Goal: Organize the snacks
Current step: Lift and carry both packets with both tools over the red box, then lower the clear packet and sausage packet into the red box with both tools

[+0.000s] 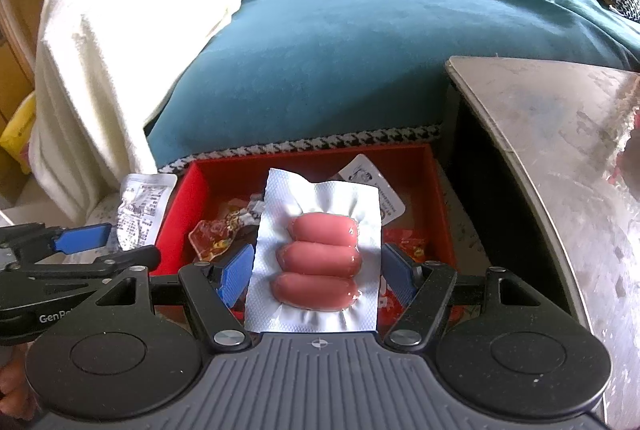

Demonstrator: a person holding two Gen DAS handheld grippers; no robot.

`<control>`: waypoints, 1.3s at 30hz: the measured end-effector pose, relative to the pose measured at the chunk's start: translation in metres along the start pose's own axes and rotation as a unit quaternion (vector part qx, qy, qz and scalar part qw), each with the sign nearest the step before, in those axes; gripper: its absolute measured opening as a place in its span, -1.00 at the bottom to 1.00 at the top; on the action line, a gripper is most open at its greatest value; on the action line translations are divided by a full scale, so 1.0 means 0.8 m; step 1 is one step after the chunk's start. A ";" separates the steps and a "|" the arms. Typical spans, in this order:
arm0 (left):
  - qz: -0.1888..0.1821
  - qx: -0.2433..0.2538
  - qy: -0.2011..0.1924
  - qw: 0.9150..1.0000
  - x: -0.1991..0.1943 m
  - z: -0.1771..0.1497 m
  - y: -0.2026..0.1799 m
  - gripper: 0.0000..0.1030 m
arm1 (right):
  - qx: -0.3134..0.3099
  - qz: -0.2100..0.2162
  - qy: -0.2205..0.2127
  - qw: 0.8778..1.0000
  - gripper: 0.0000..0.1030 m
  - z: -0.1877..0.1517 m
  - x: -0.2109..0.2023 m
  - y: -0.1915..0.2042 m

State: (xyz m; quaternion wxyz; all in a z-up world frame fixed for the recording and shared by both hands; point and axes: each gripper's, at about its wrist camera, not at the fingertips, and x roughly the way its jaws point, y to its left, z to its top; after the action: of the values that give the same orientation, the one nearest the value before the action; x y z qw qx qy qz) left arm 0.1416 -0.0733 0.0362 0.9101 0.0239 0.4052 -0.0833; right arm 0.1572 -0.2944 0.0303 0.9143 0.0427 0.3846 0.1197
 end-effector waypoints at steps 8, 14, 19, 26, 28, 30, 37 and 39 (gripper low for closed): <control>0.005 0.003 -0.002 1.000 0.010 0.010 -0.001 -0.07 | 0.010 -0.006 -0.004 1.000 0.46 0.012 0.007 -0.012; 0.008 0.004 -0.003 1.000 0.017 0.017 -0.001 -0.07 | 0.012 -0.010 0.000 1.000 0.46 0.020 0.018 -0.017; 0.011 0.003 -0.004 1.000 0.023 0.022 -0.001 -0.07 | 0.017 -0.013 -0.002 1.000 0.46 0.026 0.023 -0.021; 0.014 0.001 -0.005 1.000 0.034 0.033 -0.002 -0.07 | 0.021 -0.017 -0.001 1.000 0.47 0.036 0.033 -0.029; 0.015 0.003 -0.006 1.000 0.037 0.037 -0.003 -0.07 | 0.022 -0.019 0.000 1.000 0.47 0.037 0.035 -0.032; 0.017 0.004 -0.007 1.000 0.039 0.040 -0.004 -0.07 | 0.023 -0.021 0.002 1.000 0.47 0.039 0.038 -0.034; 0.019 0.005 -0.009 1.000 0.048 0.050 -0.006 -0.07 | 0.027 -0.026 0.006 0.999 0.47 0.046 0.050 -0.041; 0.020 0.005 -0.010 1.000 0.052 0.053 -0.006 -0.07 | 0.029 -0.027 0.007 0.999 0.47 0.047 0.053 -0.043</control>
State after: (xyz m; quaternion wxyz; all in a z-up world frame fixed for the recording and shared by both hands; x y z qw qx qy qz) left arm 0.1987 -0.0886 0.0338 0.9154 0.0357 0.3951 -0.0678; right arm 0.2195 -0.3163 0.0215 0.9130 0.0575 0.3949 0.0840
